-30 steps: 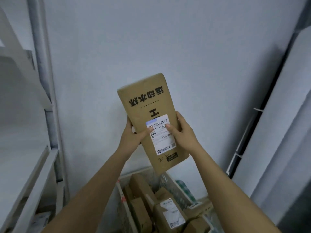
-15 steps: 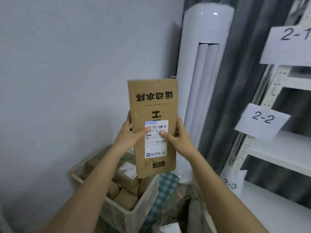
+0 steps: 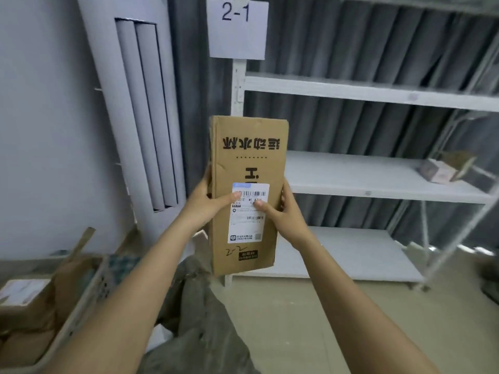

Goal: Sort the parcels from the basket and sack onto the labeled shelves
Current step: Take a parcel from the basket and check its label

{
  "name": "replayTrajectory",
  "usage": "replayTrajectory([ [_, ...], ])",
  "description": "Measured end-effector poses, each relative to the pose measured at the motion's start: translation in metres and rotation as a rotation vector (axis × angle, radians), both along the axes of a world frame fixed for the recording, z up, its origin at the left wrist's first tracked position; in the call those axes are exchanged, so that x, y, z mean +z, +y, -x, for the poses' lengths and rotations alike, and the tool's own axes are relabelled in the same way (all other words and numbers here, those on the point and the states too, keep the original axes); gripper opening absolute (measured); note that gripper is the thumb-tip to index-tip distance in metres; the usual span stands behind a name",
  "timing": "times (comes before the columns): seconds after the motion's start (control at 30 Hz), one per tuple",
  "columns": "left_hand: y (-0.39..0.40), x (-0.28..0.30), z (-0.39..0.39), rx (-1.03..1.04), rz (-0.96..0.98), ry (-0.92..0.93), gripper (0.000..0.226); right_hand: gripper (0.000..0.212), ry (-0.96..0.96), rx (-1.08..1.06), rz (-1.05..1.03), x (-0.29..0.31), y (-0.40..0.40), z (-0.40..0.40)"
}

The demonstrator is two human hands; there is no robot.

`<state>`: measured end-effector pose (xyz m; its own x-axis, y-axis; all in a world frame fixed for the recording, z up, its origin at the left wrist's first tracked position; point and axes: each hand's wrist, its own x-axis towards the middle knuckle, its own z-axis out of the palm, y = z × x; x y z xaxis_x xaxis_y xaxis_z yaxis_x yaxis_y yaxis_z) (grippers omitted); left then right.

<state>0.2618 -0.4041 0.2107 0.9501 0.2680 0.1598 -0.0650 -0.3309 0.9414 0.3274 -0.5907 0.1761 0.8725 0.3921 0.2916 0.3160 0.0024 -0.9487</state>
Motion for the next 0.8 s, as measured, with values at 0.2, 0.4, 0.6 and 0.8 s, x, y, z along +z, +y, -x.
replayTrajectory([
  [0.2,-0.141,-0.008,-0.075,-0.129,0.017,0.019,0.074,0.071,-0.005,-0.142,-0.001,-0.008,-0.147,-0.049],
  [0.4,-0.257,-0.016,-0.132,-0.266,0.041,0.014,0.074,0.070,-0.002,-0.241,-0.018,-0.018,-0.266,-0.085],
  [0.6,-0.346,-0.022,-0.197,-0.380,0.023,0.046,0.080,0.063,0.037,-0.341,-0.063,-0.026,-0.355,-0.126],
  [0.8,-0.420,-0.035,-0.279,-0.491,0.032,0.081,0.079,0.060,0.049,-0.437,-0.054,-0.042,-0.427,-0.189],
])
